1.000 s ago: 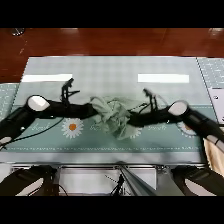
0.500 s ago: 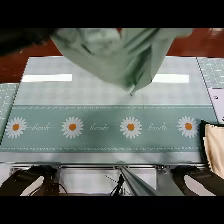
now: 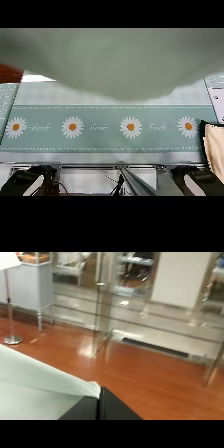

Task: Fold the shirts.

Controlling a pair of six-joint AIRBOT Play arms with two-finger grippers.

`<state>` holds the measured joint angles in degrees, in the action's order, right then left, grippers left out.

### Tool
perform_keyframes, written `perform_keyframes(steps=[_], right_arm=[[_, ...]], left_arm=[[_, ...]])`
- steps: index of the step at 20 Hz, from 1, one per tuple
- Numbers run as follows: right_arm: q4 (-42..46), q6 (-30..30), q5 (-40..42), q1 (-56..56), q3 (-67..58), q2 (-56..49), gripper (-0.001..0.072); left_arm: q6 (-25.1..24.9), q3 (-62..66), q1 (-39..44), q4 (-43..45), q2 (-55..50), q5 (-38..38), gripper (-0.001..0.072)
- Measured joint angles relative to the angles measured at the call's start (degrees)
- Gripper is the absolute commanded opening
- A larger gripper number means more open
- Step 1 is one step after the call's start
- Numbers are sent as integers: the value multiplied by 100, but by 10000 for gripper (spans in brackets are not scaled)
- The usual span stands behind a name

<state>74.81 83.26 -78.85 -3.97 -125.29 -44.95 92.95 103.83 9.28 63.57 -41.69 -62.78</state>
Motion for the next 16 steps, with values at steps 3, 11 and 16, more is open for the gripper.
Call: perform_keyframes(steps=[3, 11, 16], right_arm=[[144, 72, -393, 0, 133, 291, 26], [-203, 170, -557, 0, 3121, 560, 26], [-350, 122, 640, 20, 5053, -365, 27]], left_arm=[[173, -85, -4, 186, 332, -1084, 26], [612, -2959, -7, 267, 892, -2636, 26], [675, -5606, 2, -155, 492, -726, 26]])
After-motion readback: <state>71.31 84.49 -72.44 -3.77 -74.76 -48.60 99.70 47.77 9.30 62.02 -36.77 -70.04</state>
